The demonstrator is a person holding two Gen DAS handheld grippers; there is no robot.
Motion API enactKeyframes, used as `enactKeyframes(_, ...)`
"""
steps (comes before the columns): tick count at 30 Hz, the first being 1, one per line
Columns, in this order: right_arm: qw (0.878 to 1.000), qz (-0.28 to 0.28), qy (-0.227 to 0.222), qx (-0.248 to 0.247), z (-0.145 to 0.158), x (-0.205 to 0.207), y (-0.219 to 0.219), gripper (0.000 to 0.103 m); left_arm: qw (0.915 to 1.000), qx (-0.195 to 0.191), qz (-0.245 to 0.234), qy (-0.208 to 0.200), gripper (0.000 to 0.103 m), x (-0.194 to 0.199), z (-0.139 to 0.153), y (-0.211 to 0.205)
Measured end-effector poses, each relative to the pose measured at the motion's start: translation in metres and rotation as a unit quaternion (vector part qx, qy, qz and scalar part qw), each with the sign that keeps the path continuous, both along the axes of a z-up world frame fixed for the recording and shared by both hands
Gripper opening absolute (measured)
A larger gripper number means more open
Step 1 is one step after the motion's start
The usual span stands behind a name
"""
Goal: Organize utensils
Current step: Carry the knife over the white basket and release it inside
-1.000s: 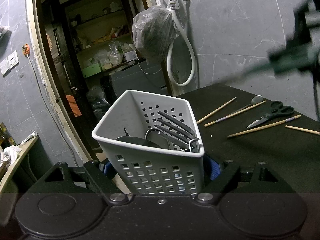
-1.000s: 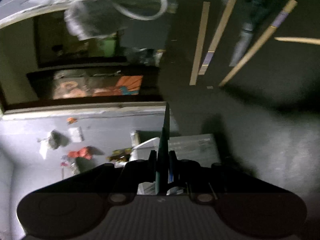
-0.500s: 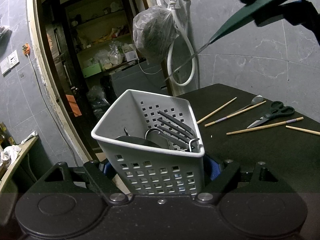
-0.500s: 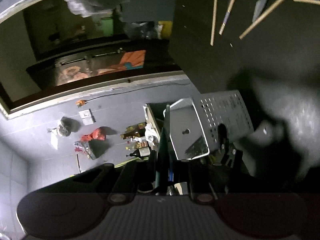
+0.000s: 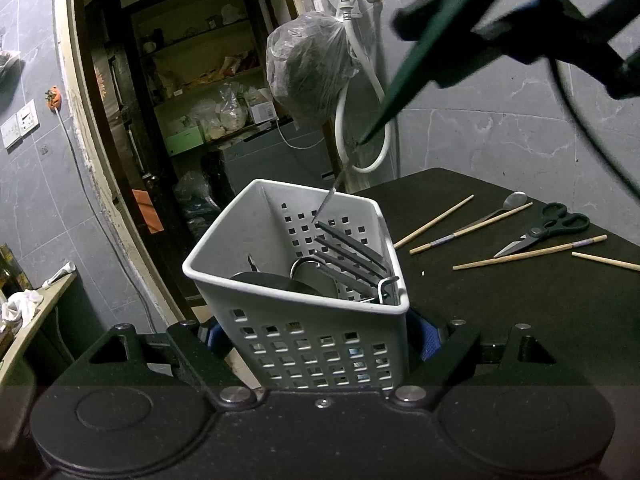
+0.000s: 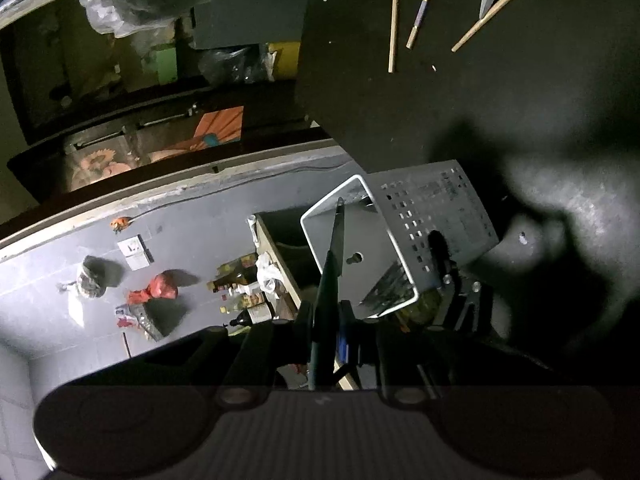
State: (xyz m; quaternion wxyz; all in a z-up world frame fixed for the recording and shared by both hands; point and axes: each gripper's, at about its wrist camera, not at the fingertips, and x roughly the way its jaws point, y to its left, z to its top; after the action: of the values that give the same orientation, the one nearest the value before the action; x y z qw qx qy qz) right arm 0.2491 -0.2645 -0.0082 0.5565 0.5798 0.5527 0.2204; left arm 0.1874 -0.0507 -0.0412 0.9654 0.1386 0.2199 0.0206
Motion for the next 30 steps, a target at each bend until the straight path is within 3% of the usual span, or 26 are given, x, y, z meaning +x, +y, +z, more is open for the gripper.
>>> enactKeyframes(10, 1.000, -0.013, 0.024, 0.012, 0.004, 0.002, 0.017, 0.027, 1.0000, -0.001, 0.000, 0.000, 0.086, -0.001, 0.000, 0.001)
enactKeyframes(17, 0.999, -0.015, 0.016, 0.026, 0.004, 0.008, 0.022, 0.035, 1.0000, 0.000, 0.000, 0.000, 0.086, -0.001, -0.002, -0.001)
enactKeyframes(23, 0.999, -0.030, -0.004, 0.028, 0.008, 0.011, 0.012, 0.058, 1.0000, 0.000, 0.001, 0.000, 0.086, -0.002, -0.003, -0.002)
enactKeyframes(28, 0.996, -0.074, -0.039, 0.009, 0.014, 0.012, -0.008, 0.092, 1.0000, 0.000, 0.000, 0.000, 0.086, -0.001, -0.003, -0.004)
enactKeyframes(30, 0.994, -0.098, -0.043, -0.005, 0.013, 0.013, -0.019, 0.100, 1.0000, 0.000, 0.001, 0.000, 0.086, -0.001, -0.003, -0.003)
